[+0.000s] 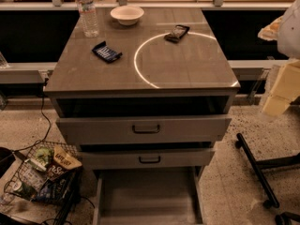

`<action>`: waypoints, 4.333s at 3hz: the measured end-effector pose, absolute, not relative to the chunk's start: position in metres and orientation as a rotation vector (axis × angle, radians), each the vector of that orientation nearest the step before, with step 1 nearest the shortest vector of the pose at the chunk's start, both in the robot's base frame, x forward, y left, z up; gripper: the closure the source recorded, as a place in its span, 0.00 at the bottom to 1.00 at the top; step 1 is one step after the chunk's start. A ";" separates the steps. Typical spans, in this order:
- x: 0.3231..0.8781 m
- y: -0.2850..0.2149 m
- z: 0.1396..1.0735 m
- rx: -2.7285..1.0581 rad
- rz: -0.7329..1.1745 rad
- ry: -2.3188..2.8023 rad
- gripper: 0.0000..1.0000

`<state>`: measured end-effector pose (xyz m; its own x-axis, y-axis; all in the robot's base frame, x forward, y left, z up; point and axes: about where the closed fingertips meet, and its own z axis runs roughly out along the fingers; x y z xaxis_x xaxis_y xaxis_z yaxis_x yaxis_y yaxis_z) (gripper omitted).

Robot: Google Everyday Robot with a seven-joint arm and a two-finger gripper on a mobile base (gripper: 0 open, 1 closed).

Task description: Place rxbar blueberry into bottom drawer

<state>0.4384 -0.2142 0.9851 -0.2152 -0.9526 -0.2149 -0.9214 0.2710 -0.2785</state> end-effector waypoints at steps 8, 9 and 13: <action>0.678 -0.101 0.956 -1.186 0.337 1.520 0.00; 0.687 -0.081 0.941 -1.131 0.376 1.505 0.00; 0.745 0.063 0.877 -1.053 0.537 1.570 0.00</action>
Offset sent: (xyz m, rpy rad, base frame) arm 0.1106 0.0172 0.0201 0.1933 -0.2423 0.0628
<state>0.7446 0.0632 0.8769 0.0131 -0.3405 -0.9402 -0.8448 0.4991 -0.1926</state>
